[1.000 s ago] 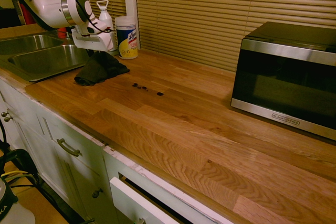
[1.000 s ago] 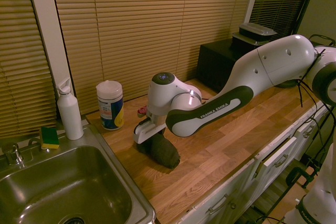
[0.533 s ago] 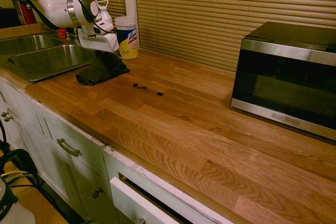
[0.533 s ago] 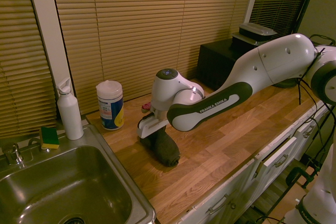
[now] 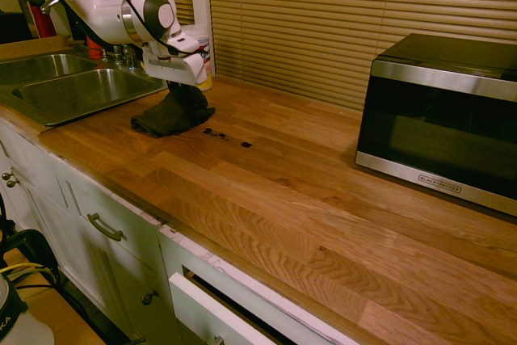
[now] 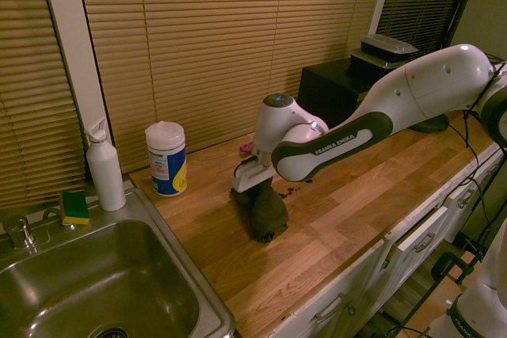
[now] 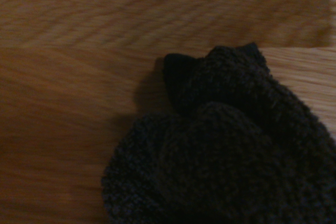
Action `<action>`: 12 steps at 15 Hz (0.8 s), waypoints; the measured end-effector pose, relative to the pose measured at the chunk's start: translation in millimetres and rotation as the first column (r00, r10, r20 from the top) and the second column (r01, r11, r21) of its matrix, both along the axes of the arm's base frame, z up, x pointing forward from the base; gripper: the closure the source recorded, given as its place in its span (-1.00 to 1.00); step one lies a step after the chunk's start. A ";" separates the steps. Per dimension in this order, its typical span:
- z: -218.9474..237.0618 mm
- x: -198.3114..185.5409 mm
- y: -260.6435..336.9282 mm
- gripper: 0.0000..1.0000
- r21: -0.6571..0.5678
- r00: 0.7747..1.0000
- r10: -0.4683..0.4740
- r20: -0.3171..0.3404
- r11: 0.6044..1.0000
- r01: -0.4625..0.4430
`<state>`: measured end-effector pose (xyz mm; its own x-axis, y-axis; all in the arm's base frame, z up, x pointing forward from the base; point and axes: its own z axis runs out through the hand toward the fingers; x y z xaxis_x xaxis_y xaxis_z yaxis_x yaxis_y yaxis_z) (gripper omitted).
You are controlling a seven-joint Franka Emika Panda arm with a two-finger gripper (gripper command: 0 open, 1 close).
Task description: Clear the spill
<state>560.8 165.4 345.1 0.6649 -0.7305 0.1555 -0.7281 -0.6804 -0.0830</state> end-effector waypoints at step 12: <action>-2.6 -3.8 -130.6 1.00 0.051 0.992 -0.128 -0.002 0.990 0.128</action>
<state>557.1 34.8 342.5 0.5653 -0.8166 0.1164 -0.8088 -0.5765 -0.1162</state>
